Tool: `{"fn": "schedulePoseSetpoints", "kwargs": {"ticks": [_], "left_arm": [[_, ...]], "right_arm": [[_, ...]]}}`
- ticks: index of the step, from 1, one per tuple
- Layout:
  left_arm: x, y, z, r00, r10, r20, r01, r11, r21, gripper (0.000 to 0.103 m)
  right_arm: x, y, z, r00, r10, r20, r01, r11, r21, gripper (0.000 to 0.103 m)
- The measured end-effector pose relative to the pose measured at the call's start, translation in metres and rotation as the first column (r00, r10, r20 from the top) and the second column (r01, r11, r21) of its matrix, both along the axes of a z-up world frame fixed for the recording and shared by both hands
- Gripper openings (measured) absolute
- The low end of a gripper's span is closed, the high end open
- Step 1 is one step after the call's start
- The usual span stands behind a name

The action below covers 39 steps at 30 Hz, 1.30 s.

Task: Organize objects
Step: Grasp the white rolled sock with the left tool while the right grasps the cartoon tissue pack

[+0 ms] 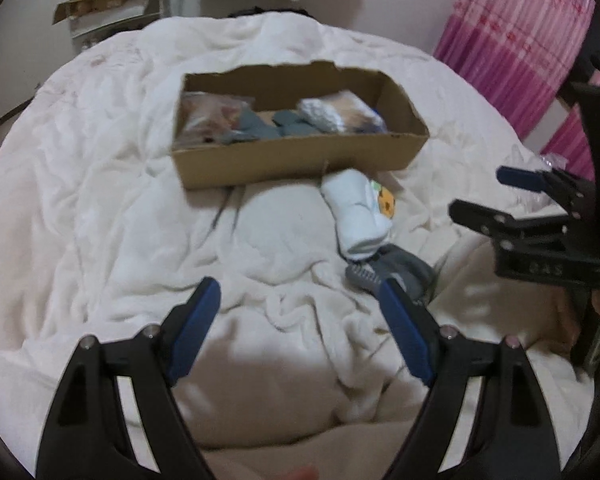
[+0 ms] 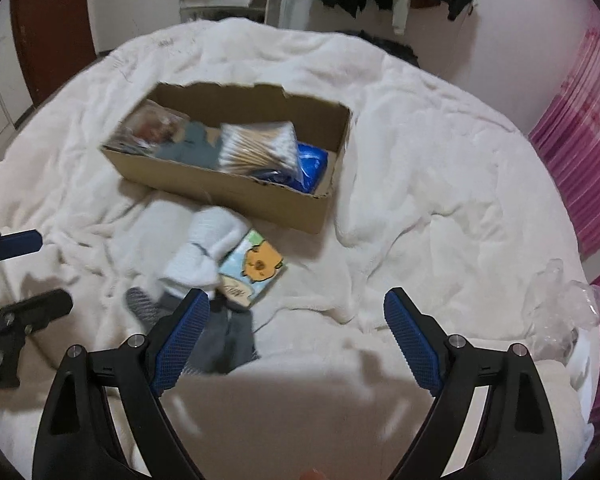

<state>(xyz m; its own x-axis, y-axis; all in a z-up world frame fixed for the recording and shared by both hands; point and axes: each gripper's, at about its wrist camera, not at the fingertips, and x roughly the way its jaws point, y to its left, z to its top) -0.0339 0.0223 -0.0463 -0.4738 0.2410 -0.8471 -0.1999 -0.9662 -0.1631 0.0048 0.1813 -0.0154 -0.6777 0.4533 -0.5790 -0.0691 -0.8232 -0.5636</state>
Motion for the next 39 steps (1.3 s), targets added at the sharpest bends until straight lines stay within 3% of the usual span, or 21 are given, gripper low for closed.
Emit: {"fn": "schedulePoseSetpoints", "kwargs": {"ticks": [5, 11, 17, 27, 31, 34, 39], "left_arm": [[-0.028, 0.013, -0.015, 0.999, -0.036, 0.024, 0.037, 0.999, -0.028, 0.083], [-0.053, 0.019, -0.035, 0.996, -0.055, 0.065, 0.057, 0.998, -0.032, 0.083], [-0.064, 0.013, -0.05, 0.993, -0.061, 0.099, 0.059, 0.998, 0.025, 0.083], [-0.067, 0.025, -0.058, 0.982, -0.137, 0.127, 0.128, 0.988, 0.083, 0.083], [-0.068, 0.03, -0.063, 0.979, -0.146, 0.141, 0.137, 0.988, 0.073, 0.083], [-0.069, 0.033, -0.062, 0.979, -0.144, 0.143, 0.137, 0.989, 0.058, 0.083], [-0.073, 0.04, -0.059, 0.978, -0.16, 0.133, 0.156, 0.987, 0.041, 0.083]], "right_arm": [[-0.027, 0.023, -0.011, 0.998, -0.036, 0.058, 0.043, 0.993, -0.112, 0.088], [-0.062, 0.034, -0.032, 0.989, -0.057, 0.137, 0.082, 0.98, -0.182, 0.082], [-0.085, 0.047, -0.046, 0.975, -0.069, 0.212, 0.127, 0.953, -0.274, 0.071], [-0.1, 0.054, -0.065, 0.964, -0.091, 0.249, 0.169, 0.934, -0.315, 0.07], [-0.089, 0.056, -0.06, 0.971, -0.067, 0.229, 0.147, 0.924, -0.353, 0.054], [-0.078, 0.065, -0.052, 0.975, -0.077, 0.209, 0.16, 0.893, -0.419, 0.043], [-0.051, 0.076, -0.034, 0.982, -0.101, 0.158, 0.164, 0.87, -0.465, 0.032]]}}
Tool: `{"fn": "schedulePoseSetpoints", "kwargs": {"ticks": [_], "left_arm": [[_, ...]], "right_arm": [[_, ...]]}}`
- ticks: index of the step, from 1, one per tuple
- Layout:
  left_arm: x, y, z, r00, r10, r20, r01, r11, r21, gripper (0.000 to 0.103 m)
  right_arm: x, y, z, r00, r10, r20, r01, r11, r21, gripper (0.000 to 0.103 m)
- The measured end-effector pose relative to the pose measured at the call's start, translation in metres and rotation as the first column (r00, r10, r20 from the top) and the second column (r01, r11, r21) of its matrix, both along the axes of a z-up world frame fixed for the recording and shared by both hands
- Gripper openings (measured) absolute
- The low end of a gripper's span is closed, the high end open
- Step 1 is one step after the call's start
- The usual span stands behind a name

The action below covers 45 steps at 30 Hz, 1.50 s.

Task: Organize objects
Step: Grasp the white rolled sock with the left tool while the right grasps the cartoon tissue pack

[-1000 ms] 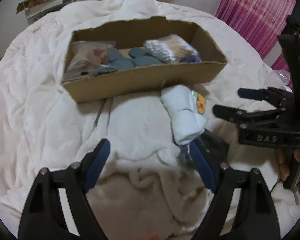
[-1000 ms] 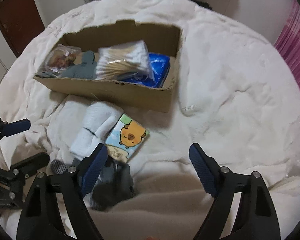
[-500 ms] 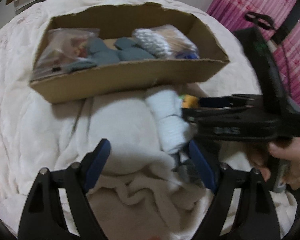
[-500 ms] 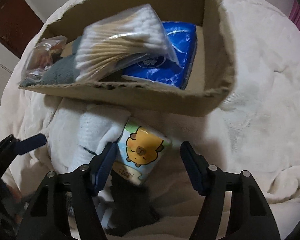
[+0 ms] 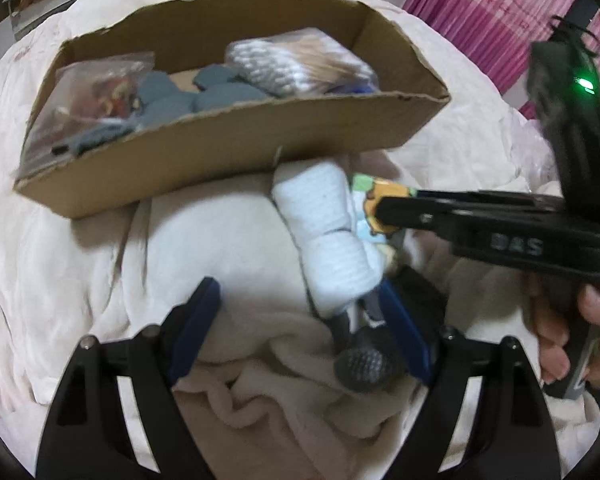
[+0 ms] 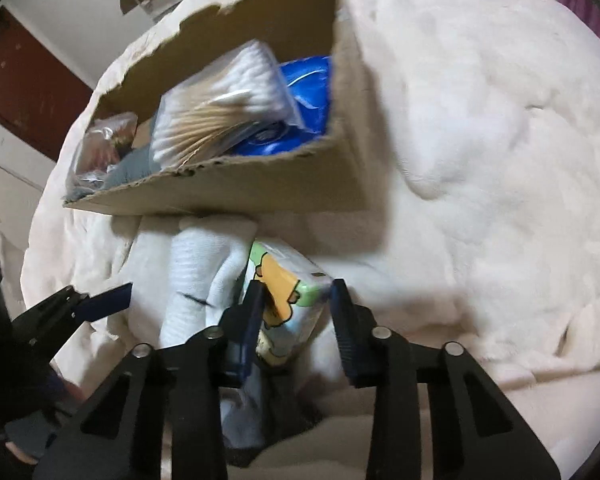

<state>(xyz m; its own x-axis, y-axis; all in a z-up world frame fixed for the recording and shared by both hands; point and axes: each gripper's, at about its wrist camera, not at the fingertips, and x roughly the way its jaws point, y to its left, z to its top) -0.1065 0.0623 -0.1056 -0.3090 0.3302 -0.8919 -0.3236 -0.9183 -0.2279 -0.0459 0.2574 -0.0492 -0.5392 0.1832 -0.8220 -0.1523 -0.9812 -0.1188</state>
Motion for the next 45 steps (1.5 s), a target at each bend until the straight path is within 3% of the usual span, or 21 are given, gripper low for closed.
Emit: {"fn": "schedulePoseSetpoints", "kwargs": {"ticks": [4, 11, 12, 14, 21, 22, 24, 26, 34, 41, 45], "left_arm": [[-0.009, -0.002, 0.001, 1.0, 0.017, 0.009, -0.017, 0.999, 0.028, 0.082], [-0.001, 0.026, 0.028, 0.987, -0.059, -0.15, 0.045, 0.994, -0.098, 0.08], [-0.002, 0.032, 0.024, 0.986, -0.067, -0.153, 0.048, 0.991, -0.122, 0.078], [-0.012, 0.034, 0.015, 0.991, -0.062, -0.122, 0.043, 0.988, -0.149, 0.059], [-0.025, 0.04, -0.015, 0.993, -0.088, -0.079, 0.067, 0.969, -0.237, 0.057], [-0.026, 0.038, -0.016, 0.994, -0.082, -0.077, 0.063, 0.972, -0.226, 0.055], [-0.025, 0.029, -0.008, 0.994, -0.056, -0.092, 0.04, 0.985, -0.17, 0.04], [-0.023, 0.018, 0.004, 0.995, -0.027, -0.1, 0.016, 0.995, -0.102, 0.034], [0.005, -0.022, 0.05, 0.985, 0.038, -0.171, -0.035, 0.999, 0.02, 0.033], [0.03, -0.053, 0.091, 0.962, 0.115, -0.249, -0.092, 0.99, 0.103, 0.033], [0.036, -0.043, 0.102, 0.949, 0.139, -0.283, -0.109, 0.987, 0.12, 0.033]], "right_arm": [[0.01, 0.005, 0.012, 1.0, 0.004, -0.025, -0.003, 1.0, 0.019, 0.029], [0.036, 0.013, 0.026, 0.992, -0.028, -0.125, 0.035, 0.998, 0.055, 0.027], [0.039, 0.015, 0.029, 0.99, -0.032, -0.134, 0.041, 0.997, 0.059, 0.027], [0.043, 0.021, 0.039, 0.988, -0.037, -0.152, 0.046, 0.997, 0.057, 0.027], [0.052, 0.015, 0.044, 0.981, -0.028, -0.191, 0.042, 0.997, 0.069, 0.027], [0.054, 0.014, 0.045, 0.98, -0.026, -0.197, 0.04, 0.997, 0.066, 0.027], [0.06, 0.011, 0.049, 0.978, -0.022, -0.209, 0.038, 0.997, 0.071, 0.027], [0.066, 0.005, 0.053, 0.975, -0.013, -0.223, 0.033, 0.996, 0.087, 0.027], [0.086, -0.015, 0.081, 0.958, 0.013, -0.286, 0.021, 0.993, 0.114, 0.027], [0.082, -0.045, 0.098, 0.951, 0.084, -0.298, -0.037, 0.986, 0.16, 0.027], [0.071, -0.058, 0.102, 0.949, 0.106, -0.297, -0.055, 0.983, 0.174, 0.027]]}}
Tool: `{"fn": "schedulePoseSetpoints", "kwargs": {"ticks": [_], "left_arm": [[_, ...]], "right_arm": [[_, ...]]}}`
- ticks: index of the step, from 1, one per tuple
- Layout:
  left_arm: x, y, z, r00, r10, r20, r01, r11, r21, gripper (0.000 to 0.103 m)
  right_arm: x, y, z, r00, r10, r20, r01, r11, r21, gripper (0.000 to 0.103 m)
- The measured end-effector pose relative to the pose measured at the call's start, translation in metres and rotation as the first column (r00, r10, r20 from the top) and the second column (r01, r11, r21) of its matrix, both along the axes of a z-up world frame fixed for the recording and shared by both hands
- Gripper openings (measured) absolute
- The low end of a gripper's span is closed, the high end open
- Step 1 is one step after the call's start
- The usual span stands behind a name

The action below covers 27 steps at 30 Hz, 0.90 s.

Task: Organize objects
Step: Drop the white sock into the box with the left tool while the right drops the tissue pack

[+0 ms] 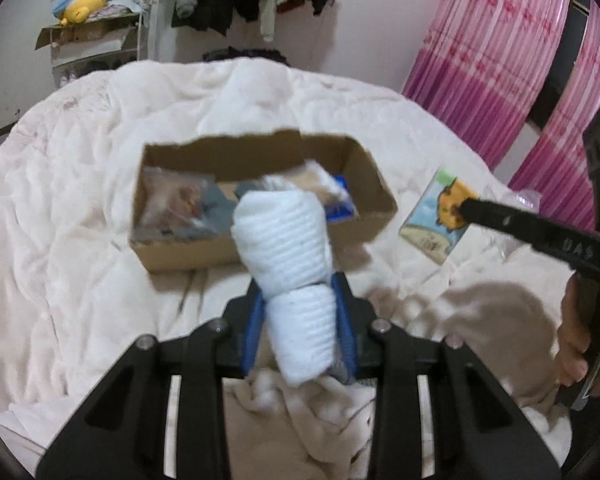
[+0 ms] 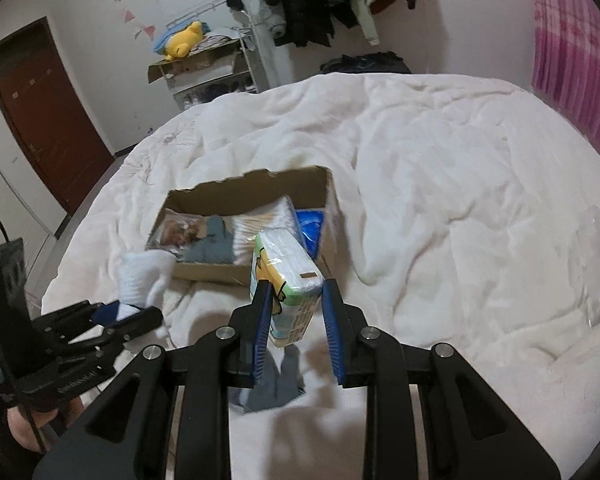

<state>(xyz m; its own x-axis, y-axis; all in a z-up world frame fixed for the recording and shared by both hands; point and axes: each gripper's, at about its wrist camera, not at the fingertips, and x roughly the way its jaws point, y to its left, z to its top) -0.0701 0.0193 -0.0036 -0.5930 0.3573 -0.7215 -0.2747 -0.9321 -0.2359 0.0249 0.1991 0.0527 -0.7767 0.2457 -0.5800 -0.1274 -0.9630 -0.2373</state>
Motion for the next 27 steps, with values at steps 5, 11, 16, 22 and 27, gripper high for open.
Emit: {"fn": "schedulePoseSetpoints", "kwargs": {"ticks": [5, 11, 16, 22, 27], "left_arm": [[-0.009, -0.009, 0.015, 0.999, 0.02, -0.039, -0.02, 1.0, 0.001, 0.033], [-0.042, -0.015, 0.009, 0.999, 0.031, -0.031, -0.031, 1.0, 0.0, 0.033], [-0.077, -0.016, -0.008, 0.999, 0.037, -0.001, -0.037, 0.999, -0.004, 0.033], [-0.11, -0.012, -0.036, 0.998, 0.035, 0.045, -0.034, 0.999, -0.027, 0.033], [-0.125, -0.012, -0.058, 0.993, 0.06, 0.103, -0.058, 0.998, -0.027, 0.034]], "right_arm": [[-0.014, -0.015, 0.006, 1.0, 0.023, -0.012, -0.023, 1.0, 0.008, 0.027], [-0.047, -0.031, 0.01, 0.999, 0.052, -0.003, -0.051, 0.998, 0.032, 0.027], [-0.077, -0.025, 0.002, 0.999, 0.029, 0.021, -0.03, 0.999, 0.044, 0.027], [-0.101, -0.002, -0.018, 0.995, -0.034, 0.092, 0.028, 0.997, 0.074, 0.027], [-0.111, 0.014, -0.029, 0.989, -0.068, 0.132, 0.06, 0.996, 0.068, 0.028]]}}
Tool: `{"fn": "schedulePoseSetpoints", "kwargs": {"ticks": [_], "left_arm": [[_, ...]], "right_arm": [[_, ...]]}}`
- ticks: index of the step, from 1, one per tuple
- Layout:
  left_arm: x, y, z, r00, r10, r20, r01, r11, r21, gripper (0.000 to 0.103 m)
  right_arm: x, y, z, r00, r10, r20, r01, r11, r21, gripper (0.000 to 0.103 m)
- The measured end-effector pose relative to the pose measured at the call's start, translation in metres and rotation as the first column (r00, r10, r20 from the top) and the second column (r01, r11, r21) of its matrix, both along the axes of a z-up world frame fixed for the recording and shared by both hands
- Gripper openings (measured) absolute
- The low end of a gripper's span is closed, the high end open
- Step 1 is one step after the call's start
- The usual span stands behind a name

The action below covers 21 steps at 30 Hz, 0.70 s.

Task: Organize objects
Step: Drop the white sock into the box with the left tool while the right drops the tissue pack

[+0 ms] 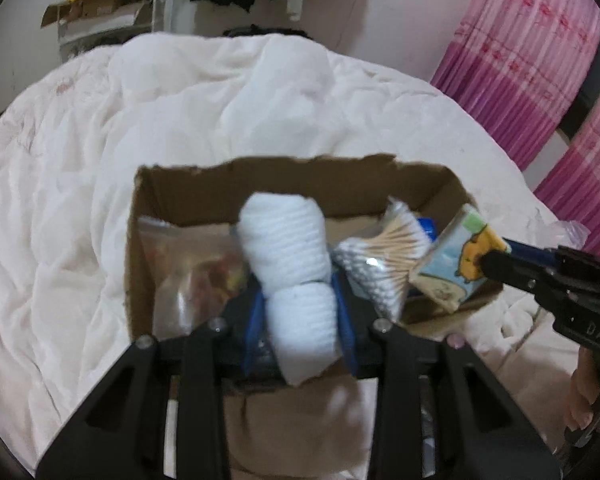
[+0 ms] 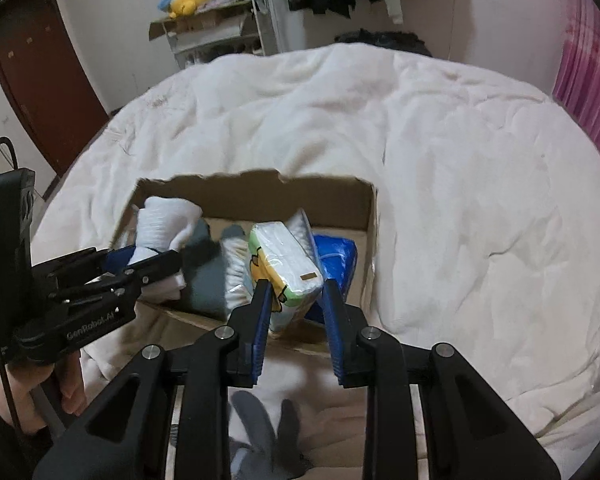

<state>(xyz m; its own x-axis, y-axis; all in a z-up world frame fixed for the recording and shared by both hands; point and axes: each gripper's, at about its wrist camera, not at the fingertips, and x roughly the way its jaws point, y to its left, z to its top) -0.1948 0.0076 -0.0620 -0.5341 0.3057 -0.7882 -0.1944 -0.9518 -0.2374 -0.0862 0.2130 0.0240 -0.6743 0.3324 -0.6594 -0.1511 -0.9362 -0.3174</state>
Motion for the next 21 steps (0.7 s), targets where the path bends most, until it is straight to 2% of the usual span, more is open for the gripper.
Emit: {"fn": "schedulePoseSetpoints", "kwargs": {"ticks": [4, 6, 8, 11, 13, 15, 21], "left_arm": [[-0.003, 0.005, -0.005, 1.0, -0.007, 0.007, 0.008, 1.0, -0.018, 0.036], [-0.004, 0.004, -0.006, 1.0, -0.003, 0.017, 0.003, 1.0, -0.004, 0.038], [-0.003, 0.004, -0.005, 1.0, 0.023, 0.018, -0.023, 0.999, -0.025, 0.04], [0.002, 0.006, -0.002, 0.999, 0.035, 0.007, -0.034, 0.998, -0.052, 0.046], [0.005, 0.007, 0.001, 1.0, 0.026, 0.007, -0.026, 0.999, -0.048, 0.058], [0.013, 0.008, 0.007, 1.0, 0.026, -0.011, -0.027, 0.998, -0.05, 0.074], [0.046, 0.002, 0.031, 0.998, 0.035, -0.054, -0.036, 0.999, -0.025, 0.079]], "right_arm": [[-0.006, 0.015, -0.006, 0.998, -0.06, 0.004, 0.06, 0.998, -0.004, 0.028], [-0.005, 0.016, -0.006, 0.998, -0.056, -0.005, 0.056, 0.998, -0.01, 0.029], [-0.002, 0.013, -0.005, 0.999, -0.041, -0.019, 0.041, 0.999, 0.001, 0.032], [0.003, 0.006, 0.0, 0.998, -0.03, -0.046, 0.03, 0.999, 0.011, 0.05], [0.007, 0.003, 0.003, 0.998, -0.026, -0.065, 0.028, 0.999, 0.021, 0.068], [0.013, 0.0, 0.007, 0.997, -0.03, -0.075, 0.032, 0.999, 0.02, 0.074], [0.047, -0.004, 0.004, 0.997, -0.034, -0.075, 0.036, 0.999, 0.023, 0.075]]}}
